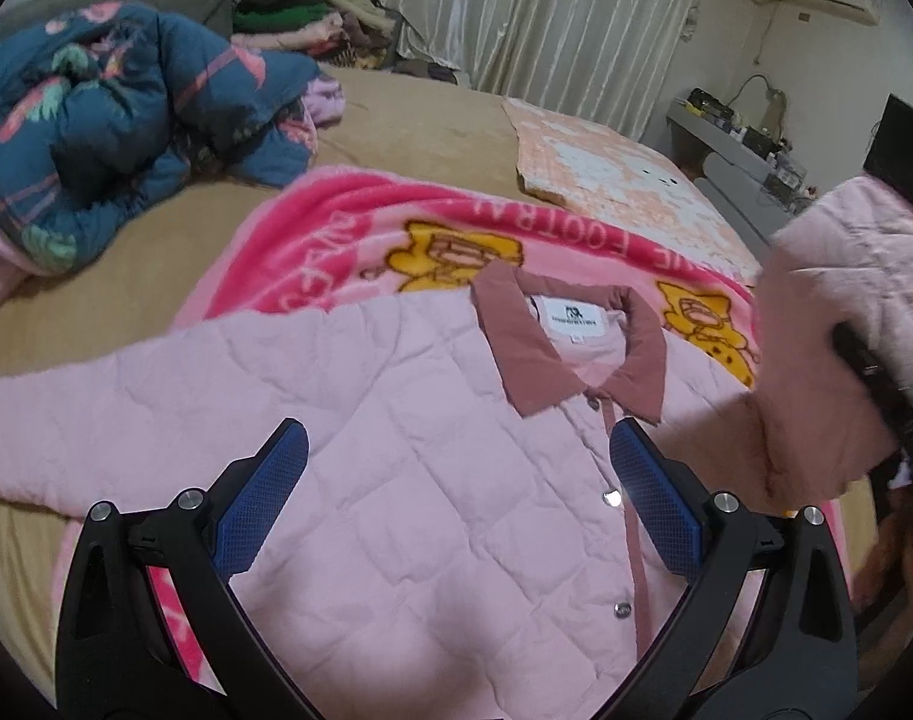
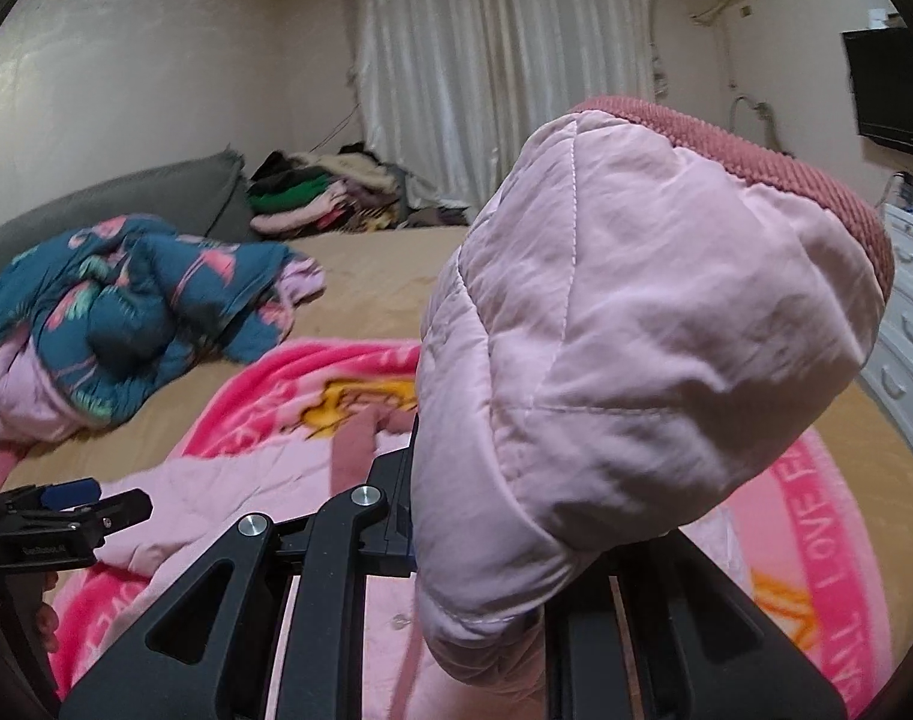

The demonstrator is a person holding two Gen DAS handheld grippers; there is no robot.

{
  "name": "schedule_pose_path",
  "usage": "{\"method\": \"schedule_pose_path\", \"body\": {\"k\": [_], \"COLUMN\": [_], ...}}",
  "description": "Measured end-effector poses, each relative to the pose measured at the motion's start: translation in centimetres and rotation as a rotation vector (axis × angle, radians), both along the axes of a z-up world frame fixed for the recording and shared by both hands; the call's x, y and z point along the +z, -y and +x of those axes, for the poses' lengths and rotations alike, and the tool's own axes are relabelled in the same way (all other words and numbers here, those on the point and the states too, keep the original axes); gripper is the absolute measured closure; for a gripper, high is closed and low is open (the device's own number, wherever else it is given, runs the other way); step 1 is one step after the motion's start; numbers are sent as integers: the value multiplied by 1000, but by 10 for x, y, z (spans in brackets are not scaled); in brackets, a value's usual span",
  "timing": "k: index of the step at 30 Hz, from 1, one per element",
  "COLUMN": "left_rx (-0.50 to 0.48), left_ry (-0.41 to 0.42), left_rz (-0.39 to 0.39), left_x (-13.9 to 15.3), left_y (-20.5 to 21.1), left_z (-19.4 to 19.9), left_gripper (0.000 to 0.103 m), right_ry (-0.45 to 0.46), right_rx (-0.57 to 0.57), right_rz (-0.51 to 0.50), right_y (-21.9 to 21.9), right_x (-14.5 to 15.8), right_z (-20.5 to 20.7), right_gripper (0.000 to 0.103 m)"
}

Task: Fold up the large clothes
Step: 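Carry the held sleeve across the jacket body with the right tool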

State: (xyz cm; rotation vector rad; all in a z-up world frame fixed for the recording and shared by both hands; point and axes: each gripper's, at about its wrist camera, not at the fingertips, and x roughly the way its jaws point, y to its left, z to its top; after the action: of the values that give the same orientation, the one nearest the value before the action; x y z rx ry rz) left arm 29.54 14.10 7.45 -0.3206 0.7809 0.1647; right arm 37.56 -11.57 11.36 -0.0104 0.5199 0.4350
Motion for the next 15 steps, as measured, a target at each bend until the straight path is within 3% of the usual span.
{"method": "schedule_pose_path", "body": {"k": [15], "left_rx": [2], "left_ry": [-16], "left_rz": [-83], "left_x": [-33], "left_y": [-40], "left_z": [-20], "left_gripper": [8], "right_ry": [-127], "right_rx": [84], "right_rz": [-101], "right_y": [-71], "right_x": [-73], "right_z": [-2], "right_gripper": [87]}}
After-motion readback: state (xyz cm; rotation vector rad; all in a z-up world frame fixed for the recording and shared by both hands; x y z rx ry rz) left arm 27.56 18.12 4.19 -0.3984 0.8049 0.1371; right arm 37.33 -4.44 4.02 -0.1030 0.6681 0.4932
